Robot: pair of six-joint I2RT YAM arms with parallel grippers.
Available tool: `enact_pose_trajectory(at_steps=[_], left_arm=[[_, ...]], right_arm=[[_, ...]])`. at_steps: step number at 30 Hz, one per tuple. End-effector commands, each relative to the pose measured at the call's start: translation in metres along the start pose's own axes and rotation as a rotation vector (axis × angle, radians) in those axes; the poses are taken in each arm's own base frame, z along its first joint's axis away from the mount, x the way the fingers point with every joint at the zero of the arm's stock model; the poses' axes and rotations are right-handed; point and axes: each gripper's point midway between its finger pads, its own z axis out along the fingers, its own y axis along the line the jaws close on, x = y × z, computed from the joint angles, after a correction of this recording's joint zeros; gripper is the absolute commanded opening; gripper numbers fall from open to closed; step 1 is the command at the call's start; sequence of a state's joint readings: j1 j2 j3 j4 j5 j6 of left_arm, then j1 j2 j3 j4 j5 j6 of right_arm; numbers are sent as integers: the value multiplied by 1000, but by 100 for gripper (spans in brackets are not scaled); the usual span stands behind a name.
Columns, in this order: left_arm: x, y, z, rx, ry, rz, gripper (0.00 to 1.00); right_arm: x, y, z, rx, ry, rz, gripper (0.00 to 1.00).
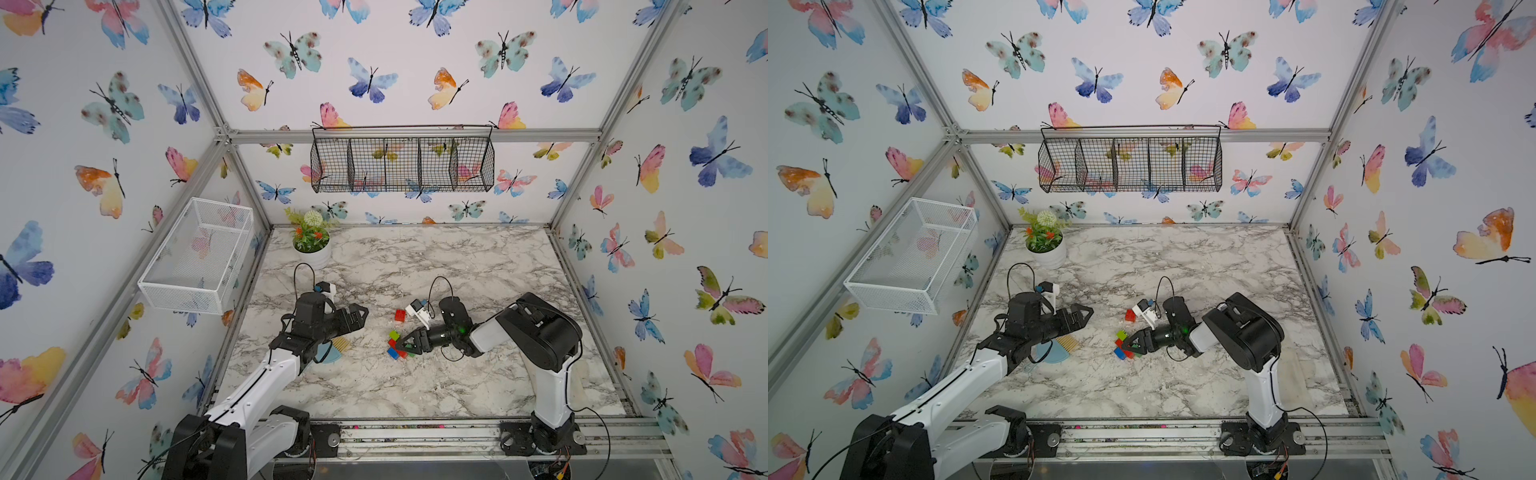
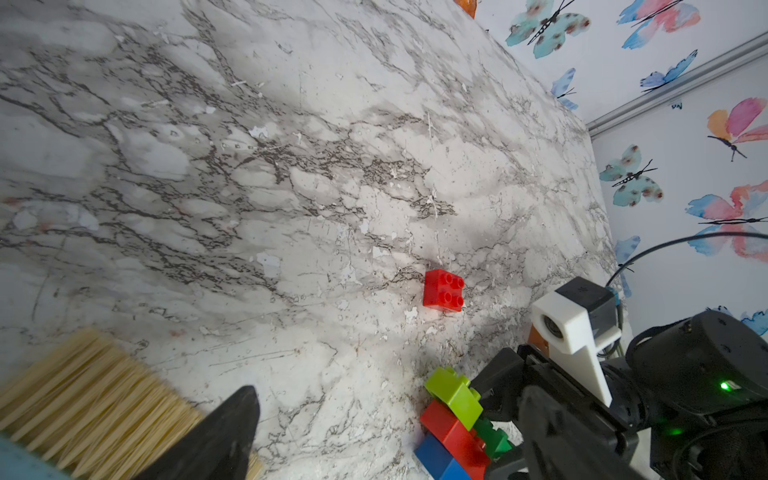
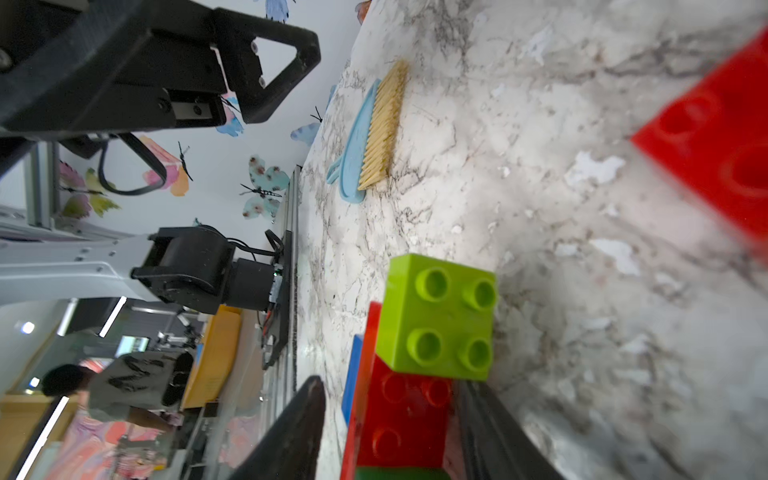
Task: Assemble the letter v with lego
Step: Adjust the lego brick at the center of the board.
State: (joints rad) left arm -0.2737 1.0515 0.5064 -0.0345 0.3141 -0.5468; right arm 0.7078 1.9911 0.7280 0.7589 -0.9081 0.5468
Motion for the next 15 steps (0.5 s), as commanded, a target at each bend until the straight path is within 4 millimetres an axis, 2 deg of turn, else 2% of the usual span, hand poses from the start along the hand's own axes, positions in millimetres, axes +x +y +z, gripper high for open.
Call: enact_pose_trajectory(at_steps=[1,7,12,15], left_arm=[[-4,-3,-3,20,-17,7,98],[-3,-2,-4,19,-16,7,98],[-3,-3,-5,20,-15,6,98],[-4,-2,-5,17,-16,7,98]], right_arm=[[26,-27,-1,129,96,63,64],[18,-43,-8,283,155,1,68],[6,-35,-23,365,160,-95,72],[6,-29,-34,399,159,-134,75]])
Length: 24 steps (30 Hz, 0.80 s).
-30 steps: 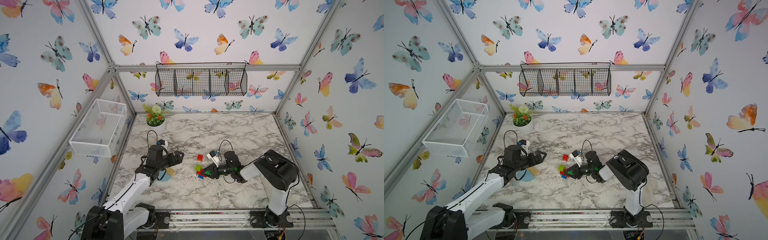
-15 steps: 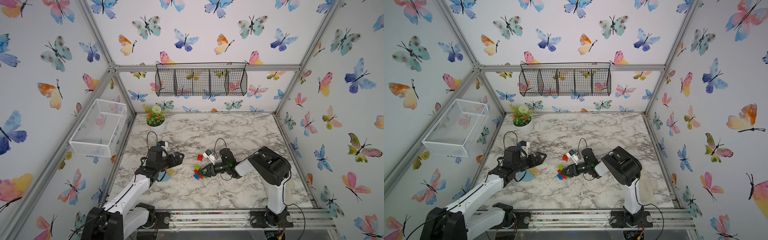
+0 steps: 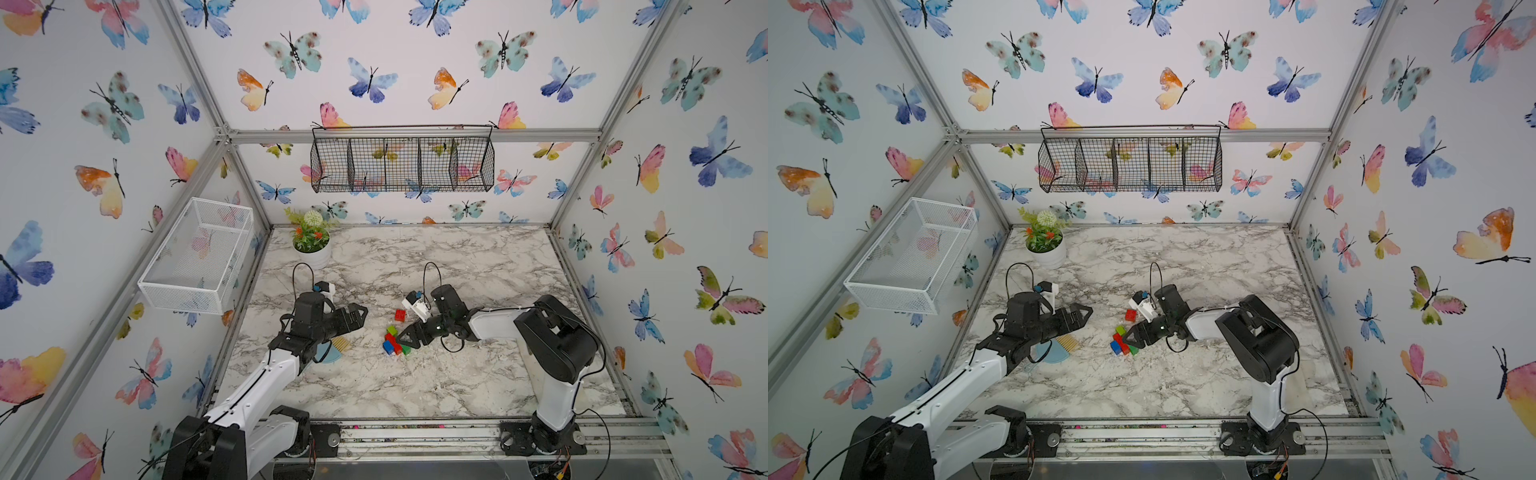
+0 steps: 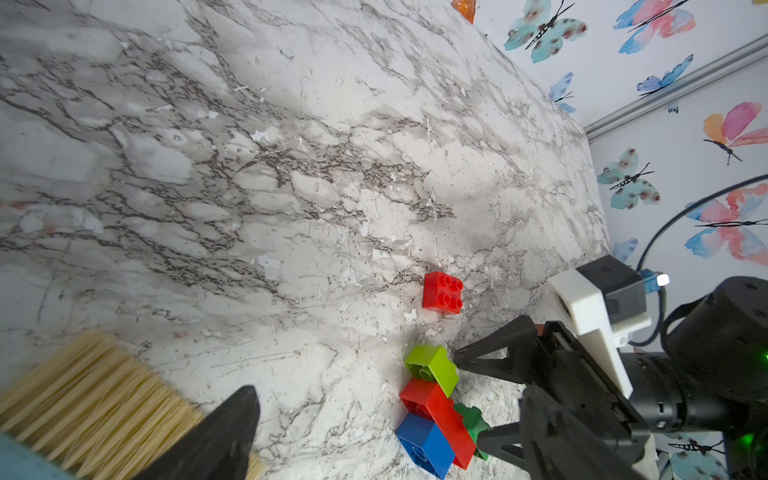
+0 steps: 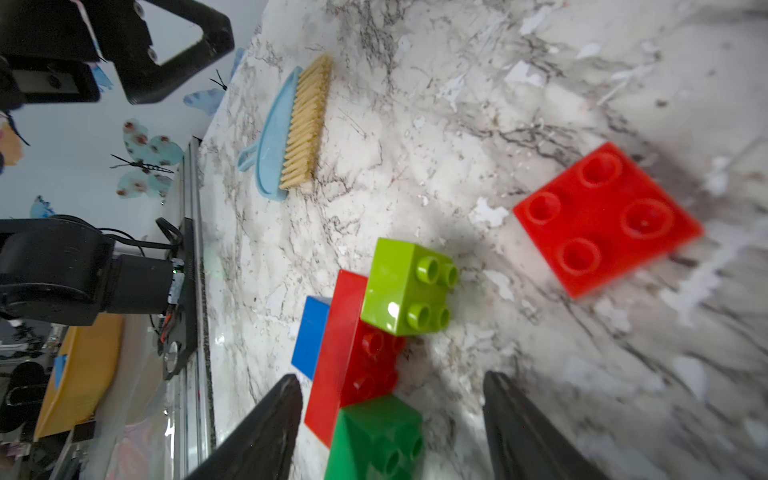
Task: Assemble the letter v with lego
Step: Adjust the lego brick at the center of the board.
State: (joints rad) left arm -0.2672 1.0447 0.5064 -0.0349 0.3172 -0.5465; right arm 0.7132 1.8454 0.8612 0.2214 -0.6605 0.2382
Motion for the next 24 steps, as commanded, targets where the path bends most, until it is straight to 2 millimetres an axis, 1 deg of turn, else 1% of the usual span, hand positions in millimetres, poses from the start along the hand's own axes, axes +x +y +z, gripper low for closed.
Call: enact_pose_trajectory(at_steps=[1,4,9,12,15,17,24], left_arm=[[-2,-3,-3,15,-8,9,98],[-3,-3,-2,14,-5,11,98],[-3,-2,-1,10,-2,10,98],[-1,0,0,3,3,11,98],[0,2,1,-1,10,10,98],[0,1,1,0,12,12,98],[0,2,0,-9,9,19,98]], right_arm=[[24,-10,-12,112,76,-33,75],[30,-3,-14,169,97,-92,78],[39,1,-15,234,110,-122,80],[46,2,-9,274,138,-155,82],[53,-5,-1,335,189,-166,82],[54,-9,0,369,204,-173,82],[52,-31,-9,508,261,-218,83]])
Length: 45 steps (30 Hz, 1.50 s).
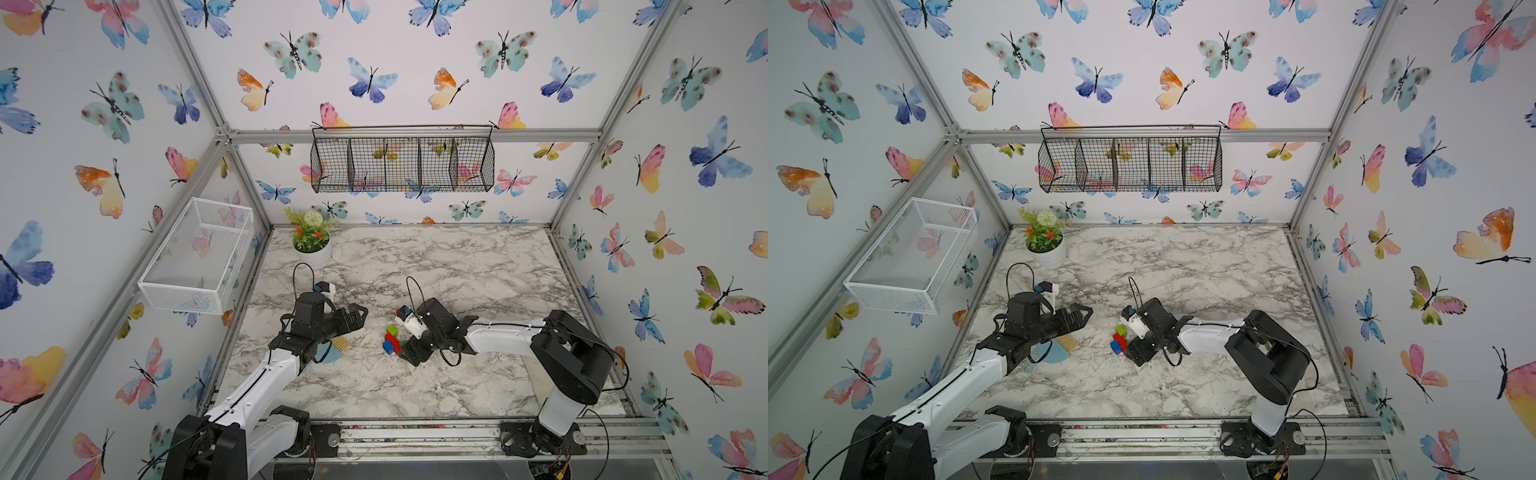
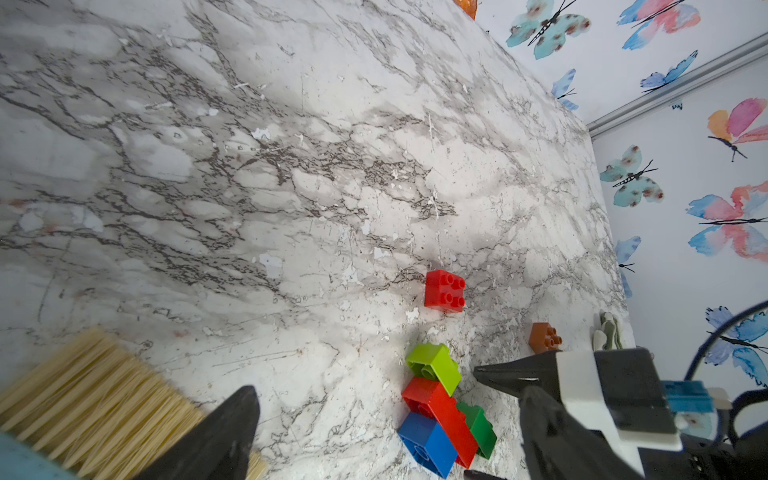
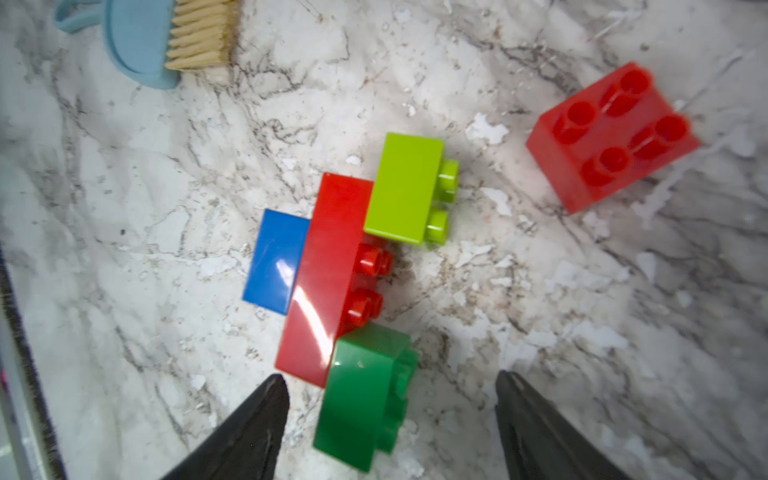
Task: Assemble the letter v with lego
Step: Adjust the lego brick at the center of the board.
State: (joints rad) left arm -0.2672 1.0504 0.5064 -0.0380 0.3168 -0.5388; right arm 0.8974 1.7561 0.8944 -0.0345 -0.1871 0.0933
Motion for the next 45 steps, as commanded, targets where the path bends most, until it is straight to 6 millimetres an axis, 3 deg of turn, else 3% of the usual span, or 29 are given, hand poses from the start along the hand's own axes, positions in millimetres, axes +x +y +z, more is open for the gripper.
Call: enact_pose_trajectory(at_steps=[1,25,29,32,34,37,41,45], left_arm=[[-2,1,-1,-5,4,15,98],[3,-10,-4,44,28,8,99],[6,-11,-3,46,37,8,99],[7,-11,-2,41,40,1,98],[6,-14,0,41,45,6,97],[3,-20,7,-12,68,40,94],[-5,-34,17,-64,103,82,93],[-5,-42,32,-81,127,74,93]], right_arm=[[33,-24,5,126,146,-16,83],[6,-62,-9,292,142,37,83],[-2,-59,-10,240,117,72,83],[-8,-46,-15,162,103,80,83],[-13,-32,-23,92,83,83,83],[-19,-31,-43,74,50,150,85],[-14,-62,-78,168,11,355,85],[20,-98,-108,369,84,549,85]])
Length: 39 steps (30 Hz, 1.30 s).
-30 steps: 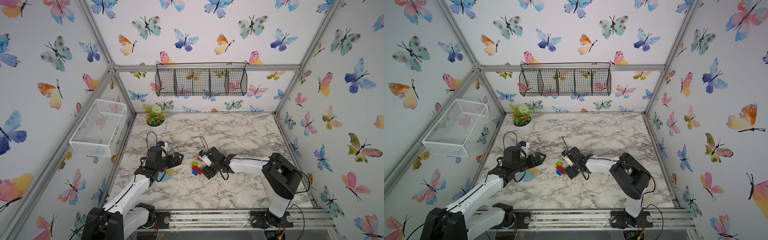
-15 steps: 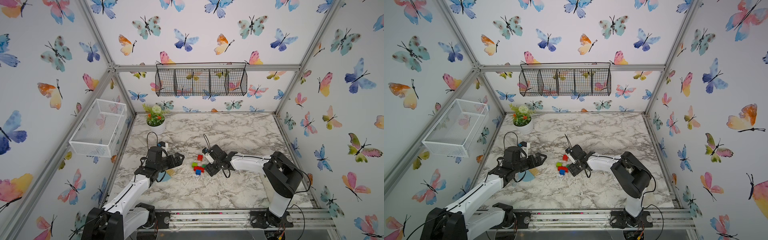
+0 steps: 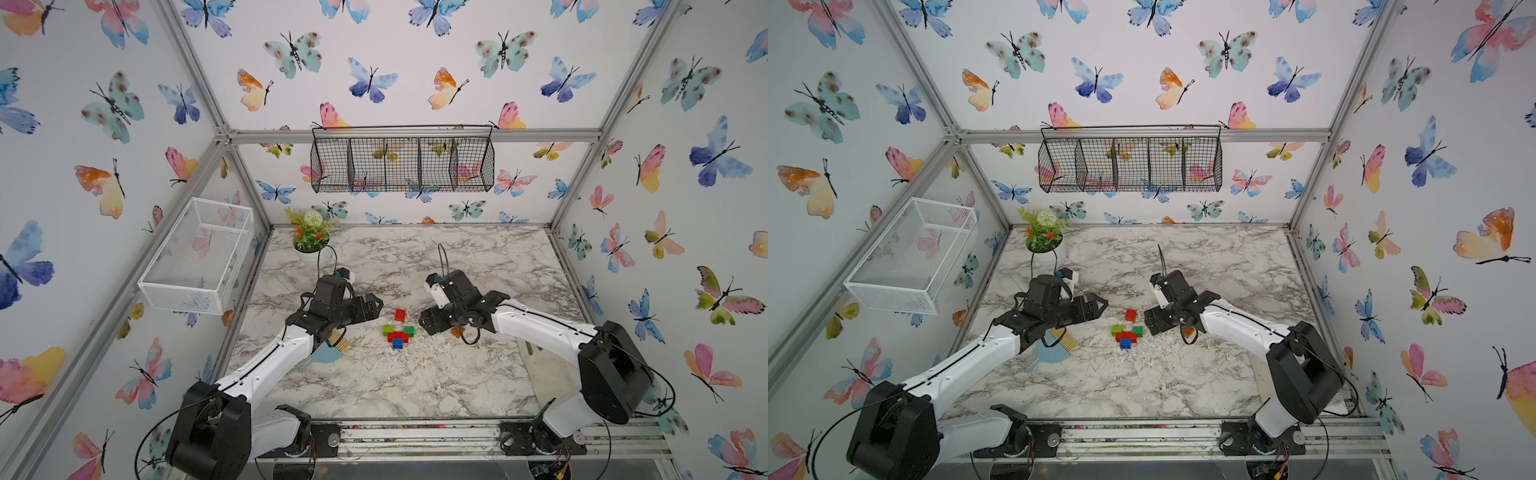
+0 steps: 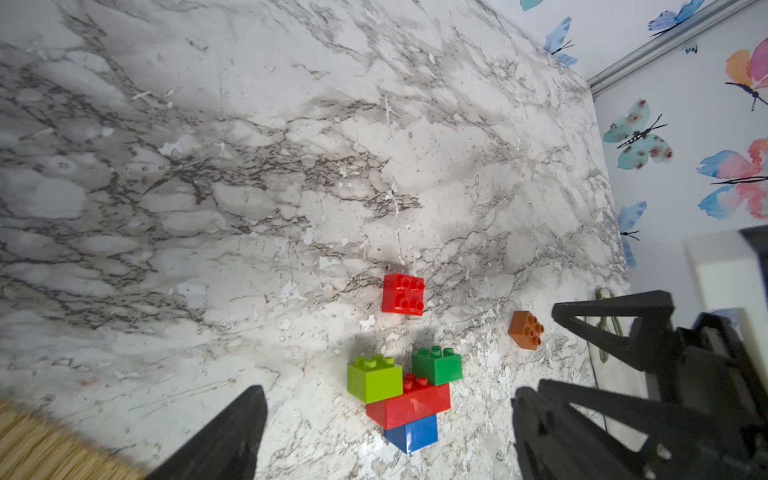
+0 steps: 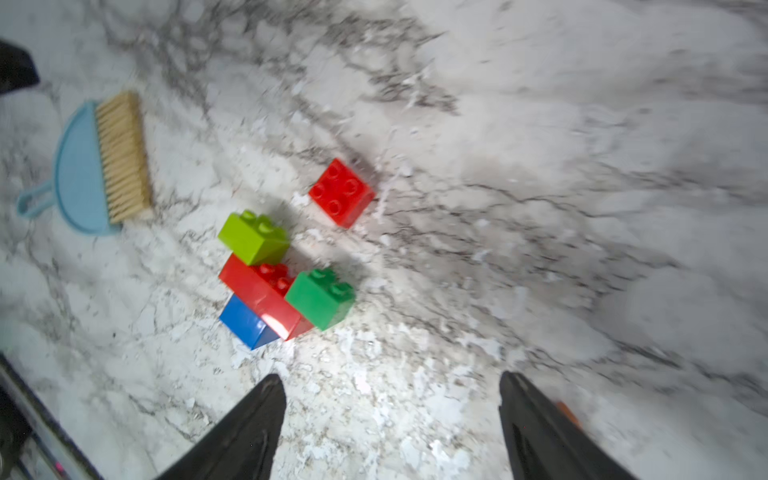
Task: Assemble the letter v with lego
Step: Adjust the lego brick at the center of the board.
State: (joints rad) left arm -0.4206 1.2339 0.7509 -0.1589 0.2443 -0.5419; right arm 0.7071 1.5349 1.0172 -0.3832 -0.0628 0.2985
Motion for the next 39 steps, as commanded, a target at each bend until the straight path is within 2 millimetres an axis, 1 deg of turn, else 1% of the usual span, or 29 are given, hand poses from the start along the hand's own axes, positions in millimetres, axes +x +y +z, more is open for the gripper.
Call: enact_pose_trajectory(at_steps=[1,4,6,8,11,14,19,22,24,26,28,29,32,33,35,36,38,39], left_arm=[[4,7,13,-86,38,2,92],[5,-5,31,-121,78,66,91],[8,-14,49,-164,135,114,90],[13,-15,65,-235,191,155,89],[22,-21,90,-282,254,198,89],[29,-23,111,-293,287,208,91],[38,-21,131,-306,325,208,91],[44,-17,139,-319,343,211,91],[49,-15,143,-323,359,213,88],[52,-10,147,-337,369,210,80],[55,-7,148,-347,374,206,68],[56,-4,148,-354,376,206,66],[58,1,147,-371,377,202,64],[59,3,146,-375,377,201,61],[59,8,145,-388,380,194,50],[59,10,143,-394,380,190,47],[58,17,140,-407,380,179,42],[58,20,138,-413,380,175,41]], right_arm=[[43,-45,-10,195,145,190,85],[58,-56,-11,210,171,237,85],[66,-62,-8,195,179,273,85],[71,-68,-4,193,189,299,85],[73,-71,4,193,200,326,84],[72,-73,13,187,199,342,82],[72,-77,26,197,202,358,80],[70,-77,33,195,202,363,77],[70,-79,36,204,200,366,74],[71,-81,38,215,202,367,70],[73,-82,41,219,209,365,66],[74,-82,42,218,215,365,64],[76,-83,46,223,222,362,61],[75,-84,46,228,221,362,60],[75,-85,49,234,229,354,55],[76,-85,50,233,234,351,54],[74,-83,53,225,236,344,48],[72,-82,54,217,235,345,47]])
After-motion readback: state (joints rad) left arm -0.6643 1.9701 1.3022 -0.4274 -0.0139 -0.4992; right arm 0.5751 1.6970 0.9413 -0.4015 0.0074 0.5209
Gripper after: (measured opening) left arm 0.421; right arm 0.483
